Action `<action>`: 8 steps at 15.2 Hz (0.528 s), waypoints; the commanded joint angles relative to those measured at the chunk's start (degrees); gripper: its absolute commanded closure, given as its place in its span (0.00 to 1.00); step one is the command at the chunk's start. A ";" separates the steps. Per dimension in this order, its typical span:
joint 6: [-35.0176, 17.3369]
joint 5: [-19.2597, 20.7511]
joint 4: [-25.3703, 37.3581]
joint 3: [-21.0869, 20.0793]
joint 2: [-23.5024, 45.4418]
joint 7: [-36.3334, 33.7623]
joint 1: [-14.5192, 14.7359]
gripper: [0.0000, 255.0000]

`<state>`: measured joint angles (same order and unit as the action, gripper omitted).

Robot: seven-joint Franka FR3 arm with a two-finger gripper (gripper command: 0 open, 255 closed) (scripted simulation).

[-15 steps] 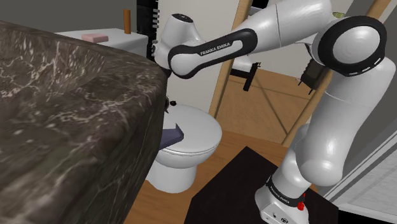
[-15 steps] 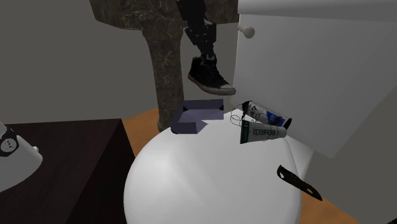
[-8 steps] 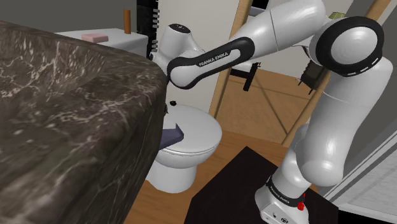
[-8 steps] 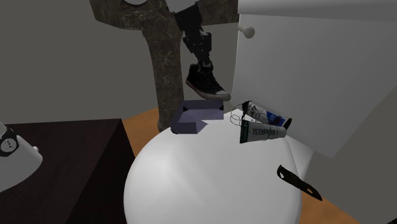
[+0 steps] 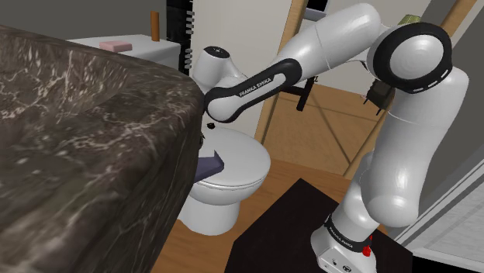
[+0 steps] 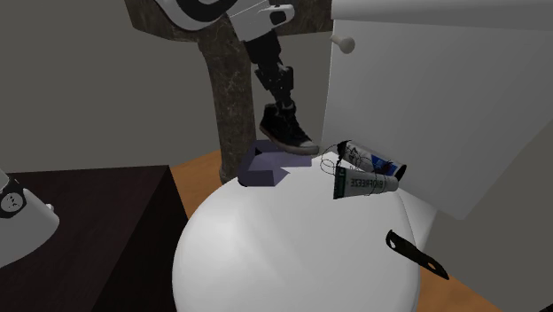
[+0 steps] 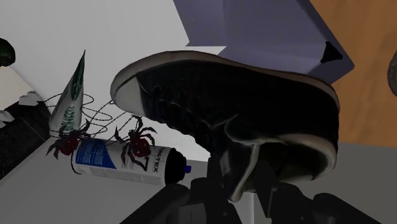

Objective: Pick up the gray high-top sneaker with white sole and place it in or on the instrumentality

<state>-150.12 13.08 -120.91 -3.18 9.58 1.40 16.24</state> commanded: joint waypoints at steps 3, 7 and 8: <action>-2.72 1.05 -0.78 0.37 1.85 -0.96 0.11 1.00; -4.69 1.94 -1.31 0.71 3.31 -1.82 0.29 1.00; -4.68 1.94 -1.31 0.72 3.32 -1.82 0.29 1.00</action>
<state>-154.63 14.96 -122.28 -2.50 12.77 -0.37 16.52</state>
